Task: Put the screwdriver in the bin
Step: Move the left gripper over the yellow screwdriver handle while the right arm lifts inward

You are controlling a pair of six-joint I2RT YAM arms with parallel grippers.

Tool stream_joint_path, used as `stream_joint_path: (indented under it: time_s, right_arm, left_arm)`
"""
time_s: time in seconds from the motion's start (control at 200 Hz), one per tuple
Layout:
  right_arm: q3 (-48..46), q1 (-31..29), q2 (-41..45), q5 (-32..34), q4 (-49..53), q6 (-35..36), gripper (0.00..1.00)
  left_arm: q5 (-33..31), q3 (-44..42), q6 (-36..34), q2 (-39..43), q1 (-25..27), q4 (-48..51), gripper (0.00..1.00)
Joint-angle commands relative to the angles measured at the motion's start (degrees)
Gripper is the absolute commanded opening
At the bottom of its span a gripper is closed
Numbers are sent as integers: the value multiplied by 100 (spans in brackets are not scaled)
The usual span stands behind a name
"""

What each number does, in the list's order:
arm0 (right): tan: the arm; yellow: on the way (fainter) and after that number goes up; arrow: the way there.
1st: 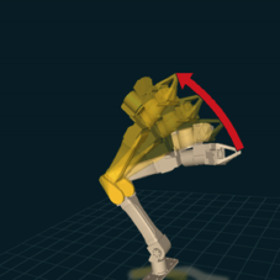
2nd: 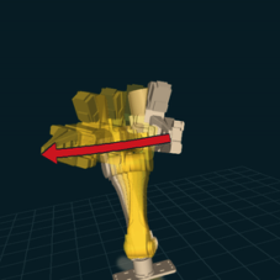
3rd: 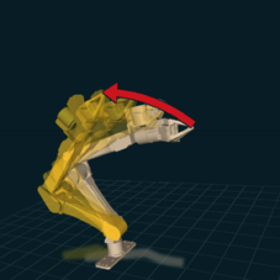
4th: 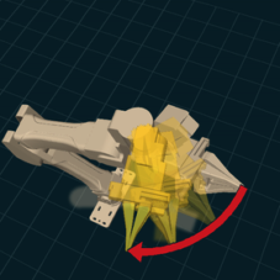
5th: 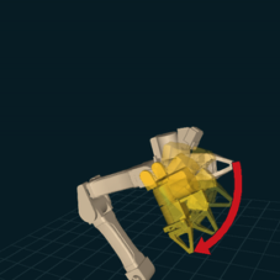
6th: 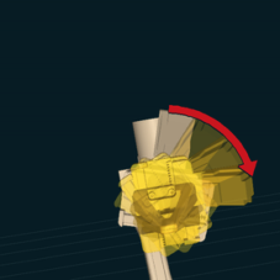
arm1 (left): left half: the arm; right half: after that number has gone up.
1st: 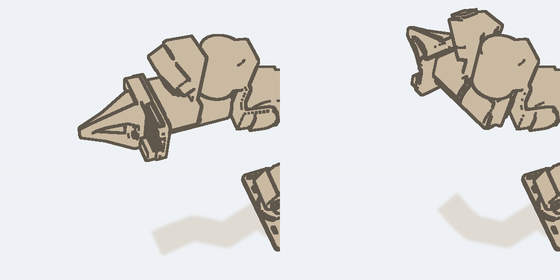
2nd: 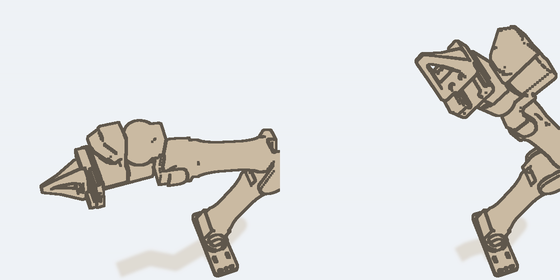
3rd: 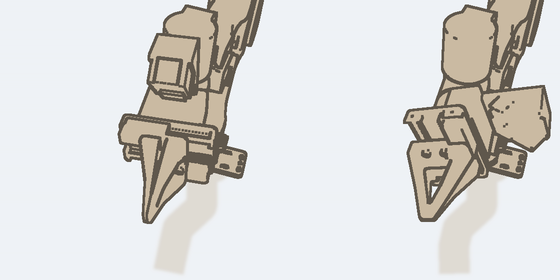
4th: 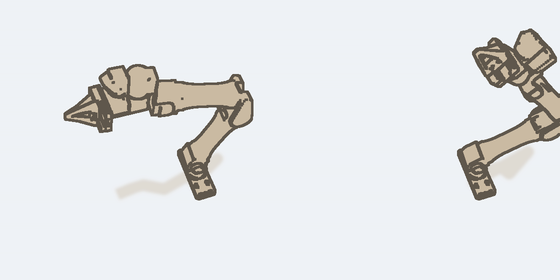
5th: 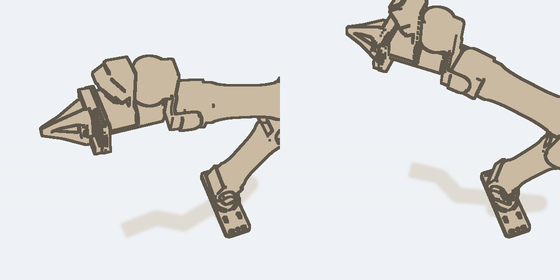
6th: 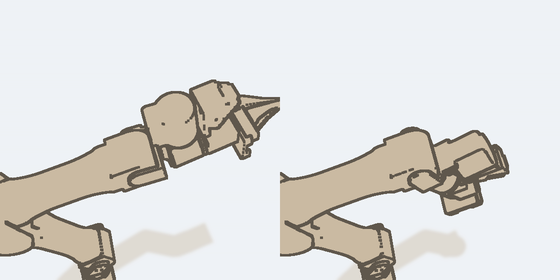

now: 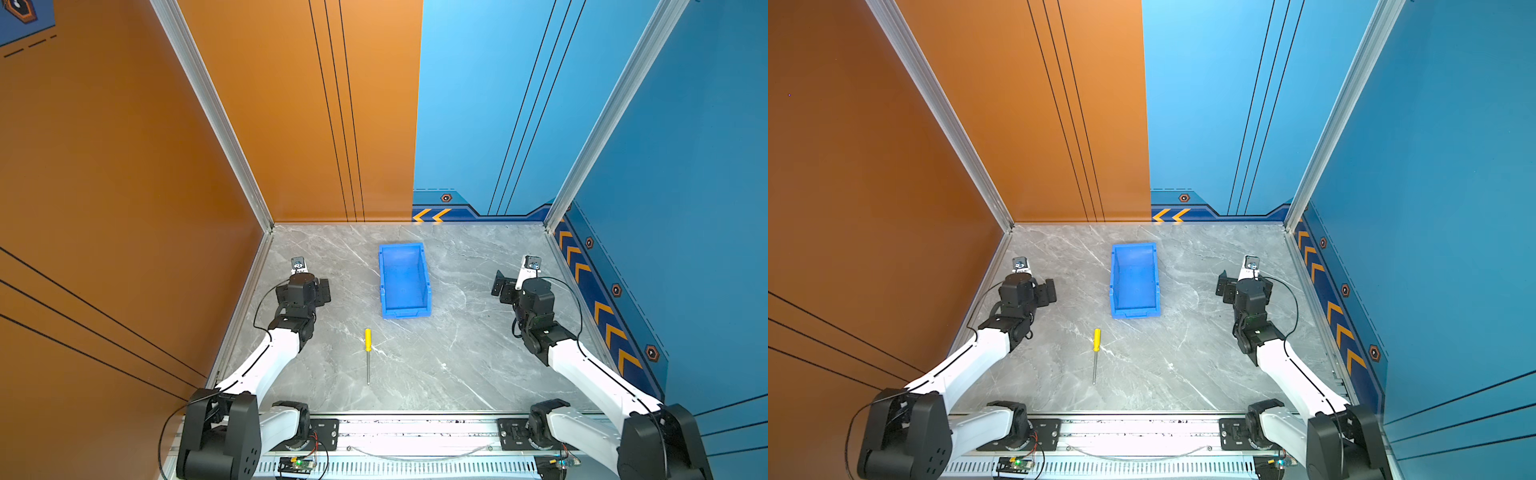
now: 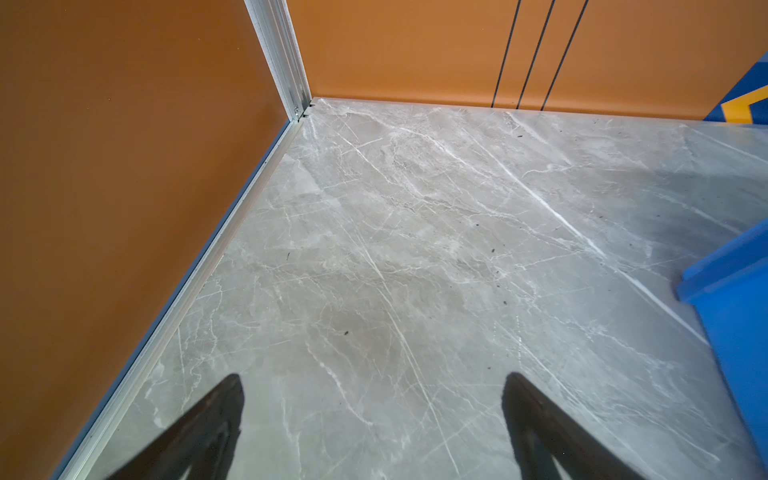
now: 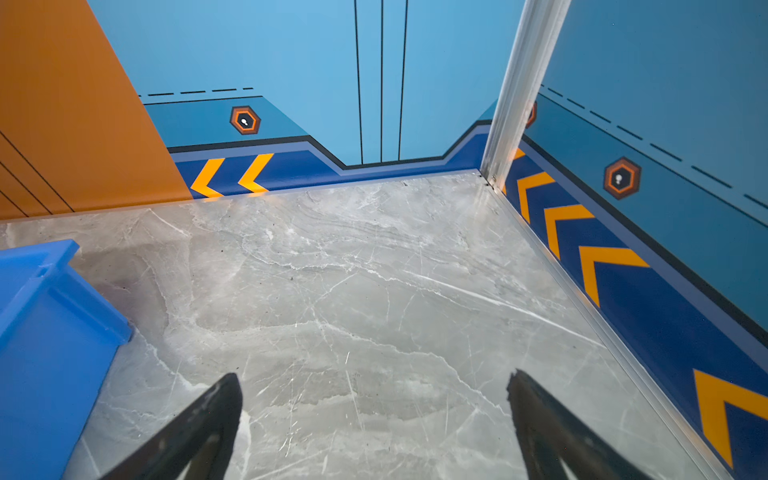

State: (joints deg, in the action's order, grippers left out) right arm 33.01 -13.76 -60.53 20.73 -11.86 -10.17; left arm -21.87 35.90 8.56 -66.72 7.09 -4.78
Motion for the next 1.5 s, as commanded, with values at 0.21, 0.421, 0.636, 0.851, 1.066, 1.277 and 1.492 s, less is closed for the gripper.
stream_joint_path:
  time_s: [0.21,0.421,0.636,0.851,1.066,1.277,1.492]
  right_arm:
    - [1163,-903,64,107,3400,-1023,100]
    - [840,-1512,368,-854,2689,-313,100]
    - [925,-1778,497,-2117,2543,57,100]
    - [891,-2296,715,-2434,2385,139,100]
    - [934,-3237,794,-2650,2410,721,100]
    - [815,-3798,1077,-2930,2320,1336,100]
    - [525,-3914,1182,-3248,2207,1136,100]
  left_arm:
    - [657,663,577,139,235,2033,98]
    - [1156,1254,897,-116,431,2987,98]
    - [1055,1769,1399,-261,1096,3854,98]
    - [1836,2008,2100,-421,1442,4305,97]
    - [2119,1908,2604,-614,1780,4347,98]
    - [2130,1889,2627,-1029,2085,4349,97]
    - [1976,1623,2880,-1367,2477,4204,94]
